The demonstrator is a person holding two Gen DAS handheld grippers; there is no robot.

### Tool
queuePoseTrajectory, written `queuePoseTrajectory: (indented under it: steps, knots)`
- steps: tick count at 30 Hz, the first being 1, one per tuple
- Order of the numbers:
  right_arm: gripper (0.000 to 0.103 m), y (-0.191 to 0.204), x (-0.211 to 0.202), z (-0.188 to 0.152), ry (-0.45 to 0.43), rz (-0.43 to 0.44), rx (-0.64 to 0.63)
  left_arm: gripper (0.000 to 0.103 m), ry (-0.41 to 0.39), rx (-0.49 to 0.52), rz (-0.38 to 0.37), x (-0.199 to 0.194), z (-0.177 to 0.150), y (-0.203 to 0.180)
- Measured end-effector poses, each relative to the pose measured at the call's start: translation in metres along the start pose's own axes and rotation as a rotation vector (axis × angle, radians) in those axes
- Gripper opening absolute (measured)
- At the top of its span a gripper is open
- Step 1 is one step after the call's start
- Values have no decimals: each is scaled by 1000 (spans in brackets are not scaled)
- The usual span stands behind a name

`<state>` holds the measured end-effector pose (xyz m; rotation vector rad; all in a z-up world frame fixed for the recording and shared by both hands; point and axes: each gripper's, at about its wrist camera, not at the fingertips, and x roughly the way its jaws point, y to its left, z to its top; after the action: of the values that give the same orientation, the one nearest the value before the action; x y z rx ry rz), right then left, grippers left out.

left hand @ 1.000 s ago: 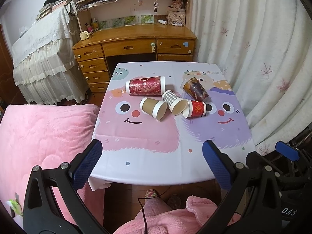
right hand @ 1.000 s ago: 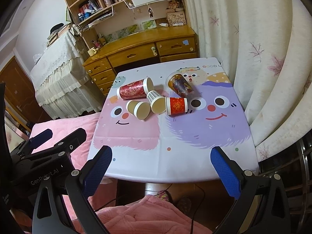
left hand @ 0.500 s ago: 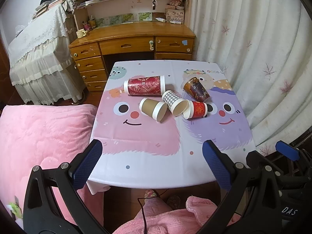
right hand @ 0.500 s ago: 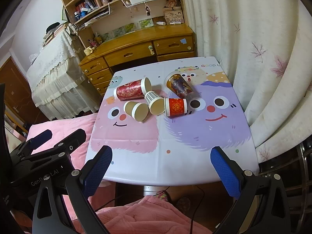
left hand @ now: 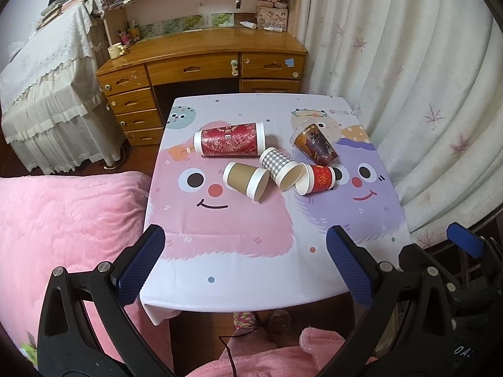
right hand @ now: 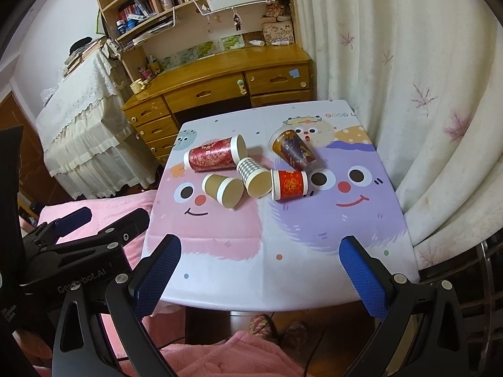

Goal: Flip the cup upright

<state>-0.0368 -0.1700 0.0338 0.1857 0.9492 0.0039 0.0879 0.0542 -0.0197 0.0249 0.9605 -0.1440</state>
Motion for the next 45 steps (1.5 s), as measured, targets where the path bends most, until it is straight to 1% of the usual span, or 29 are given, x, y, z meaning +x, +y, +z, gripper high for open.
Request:
queuePoseTrajectory:
  steps: [2,6,10,14,20,26,32,37,41,45]
  knots:
    - [103,5,-5,-1,-7,-15,1,102,0,9,-9,1,2,4]
    - [103,23,-5,8,-12,-41,3,102,4,27,-19,3,4,9]
    - [103,30,-4,13,-12,-67,10,102,12,34,-42,6,8,18]
    - [103,36,1,21,0,-92,29,102,20,41,-43,9,13,25]
    - [103,45,7,43,13,-107,61,102,38,40,-30,14,22,34]
    - [103,46,18,59,59,-150,67,102,58,35,-17,20,31,39]
    - [103,29,40,69,102,-151,92,102,90,20,-7,33,41,31]
    - [103,4,59,79,125,-146,92,102,108,20,19,45,49,10]
    - [103,-26,75,93,140,-129,80,102,126,1,41,62,60,-15]
    - [103,-64,100,116,162,-93,49,102,160,-44,69,86,76,-50]
